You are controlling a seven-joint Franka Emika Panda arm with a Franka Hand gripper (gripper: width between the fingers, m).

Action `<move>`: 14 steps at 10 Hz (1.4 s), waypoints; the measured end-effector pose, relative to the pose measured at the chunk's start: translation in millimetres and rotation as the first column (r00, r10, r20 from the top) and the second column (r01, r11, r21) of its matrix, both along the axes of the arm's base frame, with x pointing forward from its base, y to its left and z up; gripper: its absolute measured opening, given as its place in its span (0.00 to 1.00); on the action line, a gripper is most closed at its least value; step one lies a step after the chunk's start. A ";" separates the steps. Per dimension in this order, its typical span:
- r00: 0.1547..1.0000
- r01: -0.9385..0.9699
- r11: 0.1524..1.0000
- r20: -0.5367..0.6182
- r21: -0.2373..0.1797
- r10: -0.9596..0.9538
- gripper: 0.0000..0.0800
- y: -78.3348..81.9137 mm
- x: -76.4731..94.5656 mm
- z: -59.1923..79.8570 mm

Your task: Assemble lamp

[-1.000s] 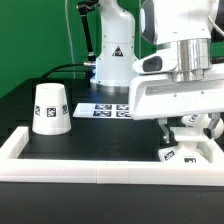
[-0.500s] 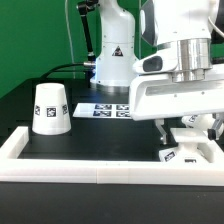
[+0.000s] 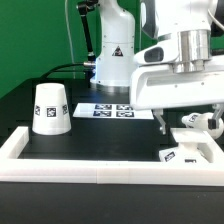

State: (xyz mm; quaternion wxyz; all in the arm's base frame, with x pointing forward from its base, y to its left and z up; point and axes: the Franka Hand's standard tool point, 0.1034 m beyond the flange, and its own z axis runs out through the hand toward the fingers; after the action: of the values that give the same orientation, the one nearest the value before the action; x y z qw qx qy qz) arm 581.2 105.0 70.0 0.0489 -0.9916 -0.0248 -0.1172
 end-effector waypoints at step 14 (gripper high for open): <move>0.975 -0.220 0.975 -0.021 -0.030 0.220 0.87 71.2 -76.5 5.5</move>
Offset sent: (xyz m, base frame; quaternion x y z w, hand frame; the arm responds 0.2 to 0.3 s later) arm -0.0277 0.0292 0.0178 -0.0168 0.0053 -0.1393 0.9901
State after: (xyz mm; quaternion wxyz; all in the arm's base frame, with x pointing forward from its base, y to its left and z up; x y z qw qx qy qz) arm 504.7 176.2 75.5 0.0460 -0.9844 -0.1359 -0.1021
